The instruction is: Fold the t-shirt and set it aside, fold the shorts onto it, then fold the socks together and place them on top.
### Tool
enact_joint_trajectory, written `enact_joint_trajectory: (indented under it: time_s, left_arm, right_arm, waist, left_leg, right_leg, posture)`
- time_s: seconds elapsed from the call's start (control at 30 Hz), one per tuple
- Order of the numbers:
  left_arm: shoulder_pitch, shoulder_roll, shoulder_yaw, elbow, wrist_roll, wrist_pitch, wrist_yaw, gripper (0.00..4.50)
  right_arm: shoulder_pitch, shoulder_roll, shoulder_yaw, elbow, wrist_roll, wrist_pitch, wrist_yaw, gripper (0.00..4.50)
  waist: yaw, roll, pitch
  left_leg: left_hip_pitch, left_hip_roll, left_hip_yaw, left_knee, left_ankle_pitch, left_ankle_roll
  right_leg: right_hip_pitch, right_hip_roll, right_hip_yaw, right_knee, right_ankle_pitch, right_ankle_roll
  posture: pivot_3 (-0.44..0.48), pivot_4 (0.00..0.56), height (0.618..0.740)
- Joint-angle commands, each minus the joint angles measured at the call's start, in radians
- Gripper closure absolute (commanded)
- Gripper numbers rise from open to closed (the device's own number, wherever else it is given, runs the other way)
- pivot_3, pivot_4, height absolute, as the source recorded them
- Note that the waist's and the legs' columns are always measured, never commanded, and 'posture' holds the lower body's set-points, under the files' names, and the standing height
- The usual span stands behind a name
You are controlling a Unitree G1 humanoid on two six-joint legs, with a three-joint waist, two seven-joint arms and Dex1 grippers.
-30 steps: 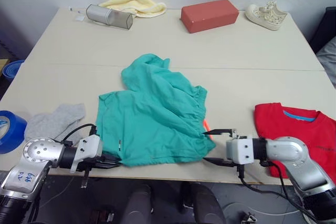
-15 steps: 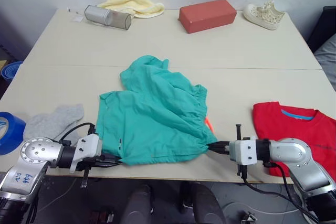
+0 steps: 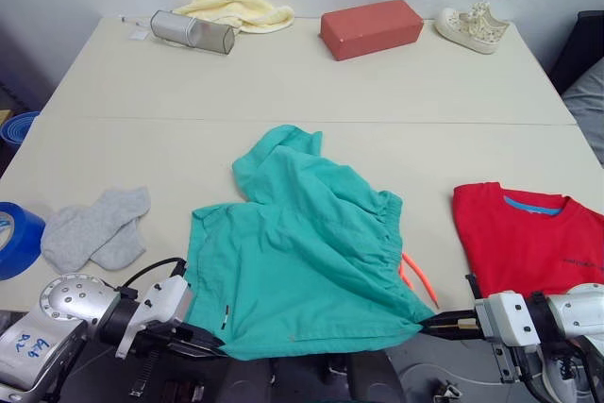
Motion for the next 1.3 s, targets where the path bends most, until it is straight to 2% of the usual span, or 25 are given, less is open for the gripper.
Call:
enact_joint_trajectory:
  time_s: [0.03,0.13,0.27,0.33,0.43,0.53,0.57,0.6,0.7,0.77,0.87,0.93,1.0,1.07,1.1,1.17,1.3]
  left_arm:
    - [-0.143,-0.036,0.015,0.076,-0.009,0.020,0.051,4.50]
    - [-0.458,-0.130,0.022,0.253,-0.006,0.059,0.165,4.50]
    - [-0.855,-0.250,0.016,0.555,0.147,-0.072,0.347,4.50]
    - [-1.070,-0.318,0.028,0.741,0.223,-0.194,0.481,4.50]
    - [-1.355,-0.392,0.062,1.019,0.328,-0.459,0.707,4.50]
    - [-1.558,-0.395,0.101,1.218,0.390,-0.686,0.903,4.50]
    - [-1.610,-0.386,0.108,1.268,0.406,-0.754,0.954,4.50]
    - [-1.664,-0.363,0.112,1.305,0.432,-0.820,1.015,4.50]
    - [-1.746,-0.288,0.106,1.355,0.515,-0.981,1.124,4.50]
    - [-1.736,-0.250,0.105,1.351,0.534,-1.049,1.125,4.50]
    - [-1.635,-0.228,0.096,1.288,0.516,-1.083,1.047,4.50]
    - [-1.463,-0.229,0.075,1.162,0.479,-1.076,0.946,4.50]
    - [-1.238,-0.248,0.061,0.966,0.390,-1.003,0.848,4.50]
    - [-1.057,-0.253,0.044,0.802,0.334,-0.921,0.783,4.50]
    - [-0.988,-0.250,0.039,0.737,0.319,-0.884,0.757,4.50]
    - [-0.753,-0.228,0.005,0.558,0.294,-0.814,0.680,4.50]
    - [-0.508,-0.206,0.054,0.359,0.235,-0.675,0.641,4.50]
  right_arm:
    - [-0.091,0.010,-0.049,-0.052,0.083,0.094,-0.041,4.46]
    - [-0.337,0.027,-0.073,0.021,0.088,0.135,-0.099,4.46]
    - [-0.733,0.079,-0.066,0.192,-0.003,0.135,-0.218,4.46]
    - [-0.994,0.126,-0.045,0.344,-0.160,0.050,-0.359,4.46]
    - [-1.334,0.173,-0.022,0.621,-0.384,-0.110,-0.592,4.46]
    - [-1.562,0.191,-0.013,0.831,-0.536,-0.287,-0.797,4.46]
    - [-1.613,0.192,-0.008,0.883,-0.567,-0.335,-0.843,4.46]
    - [-1.652,0.189,-0.004,0.920,-0.598,-0.388,-0.886,4.46]
    - [-1.674,0.188,0.005,0.970,-0.604,-0.480,-0.890,4.46]
    - [-1.611,0.183,0.006,0.962,-0.587,-0.492,-0.869,4.46]
    - [-1.447,0.199,0.002,0.882,-0.493,-0.432,-0.780,4.46]
    - [-1.249,0.204,0.029,0.733,-0.412,-0.361,-0.679,4.46]
    - [-1.030,0.206,0.058,0.554,-0.355,-0.286,-0.612,4.46]
    - [-0.892,0.208,0.067,0.429,-0.324,-0.230,-0.577,4.46]
    - [-0.848,0.208,0.067,0.384,-0.313,-0.208,-0.569,4.46]
    - [-0.731,0.205,0.069,0.288,-0.274,-0.136,-0.541,4.46]
    - [-0.583,0.174,0.055,0.171,-0.166,-0.052,-0.430,4.46]
  waist:
    - [0.002,0.000,0.001]
    - [0.002,0.000,0.003]
    - [0.002,-0.005,0.007]
    - [-0.001,-0.008,0.010]
    - [-0.004,-0.013,0.012]
    - [-0.010,-0.015,0.012]
    - [-0.014,-0.015,0.012]
    - [-0.017,-0.015,0.012]
    - [-0.033,-0.015,0.012]
    - [-0.037,-0.015,0.012]
    - [-0.033,-0.015,0.012]
    - [-0.029,-0.015,0.012]
    - [-0.025,-0.014,0.011]
    - [-0.026,-0.013,0.011]
    - [-0.028,-0.013,0.012]
    - [-0.037,-0.012,0.012]
    - [-0.046,-0.013,0.012]
  left_leg:
    - [0.000,0.000,0.000,0.000,0.001,-0.001]
    - [-0.001,0.000,0.000,0.001,0.002,-0.004]
    - [-0.006,-0.001,0.000,0.002,0.015,-0.002]
    - [-0.005,-0.002,0.003,0.002,0.017,0.001]
    - [-0.018,-0.003,0.011,0.002,0.024,0.001]
    - [-0.025,-0.004,0.020,-0.001,0.027,-0.002]
    - [-0.033,-0.004,0.022,-0.001,0.028,-0.002]
    - [-0.037,-0.004,0.025,-0.002,0.028,-0.001]
    - [-0.035,-0.004,0.039,-0.005,0.023,0.002]
    - [-0.035,-0.004,0.044,-0.007,0.021,0.005]
    - [-0.034,-0.004,0.045,-0.002,0.020,0.006]
    - [-0.028,-0.004,0.045,0.001,0.020,0.008]
    - [-0.026,-0.005,0.044,0.006,0.020,0.009]
    - [-0.025,-0.003,0.039,0.010,0.020,0.010]
    - [-0.023,-0.003,0.037,0.012,0.020,0.010]
    - [-0.025,-0.002,0.037,0.013,0.020,0.012]
    - [-0.018,0.002,0.043,0.012,0.016,0.015]
  right_leg:
    - [0.000,0.000,0.000,0.000,0.000,0.000]
    - [0.001,0.001,0.000,-0.003,0.003,0.001]
    - [-0.001,0.001,0.001,-0.005,0.018,-0.001]
    - [-0.002,0.000,0.002,-0.004,0.023,-0.001]
    - [-0.020,-0.001,0.008,-0.001,0.031,-0.001]
    - [-0.031,-0.001,0.012,0.003,0.032,0.000]
    - [-0.039,-0.001,0.014,0.003,0.032,0.001]
    - [-0.043,-0.001,0.014,0.002,0.033,0.001]
    - [-0.045,-0.002,0.009,-0.001,0.031,0.004]
    - [-0.046,-0.003,-0.001,-0.003,0.031,0.004]
    - [-0.042,-0.002,-0.008,-0.002,0.031,0.005]
    - [-0.035,-0.002,-0.007,-0.002,0.033,0.007]
    - [-0.033,-0.004,-0.005,0.002,0.033,0.007]
    - [-0.030,-0.006,0.003,0.003,0.035,0.006]
    - [-0.029,-0.006,0.005,0.003,0.035,0.006]
    - [-0.031,-0.006,0.008,0.003,0.041,0.006]
    - [-0.029,-0.004,0.015,-0.001,0.044,0.005]
  posture:
    - [0.000,0.150,0.740]
    - [0.000,0.150,0.740]
    - [0.000,0.150,0.740]
    - [0.000,0.150,0.740]
    - [0.000,0.150,0.740]
    - [0.000,0.150,0.740]
    - [0.000,0.150,0.740]
    - [0.000,0.150,0.740]
    - [0.000,0.150,0.740]
    - [0.000,0.150,0.740]
    - [0.000,0.150,0.740]
    - [0.000,0.150,0.740]
    - [0.000,0.150,0.740]
    - [0.000,0.150,0.740]
    - [0.000,0.150,0.740]
    - [0.000,0.150,0.740]
    - [0.000,0.150,0.740]
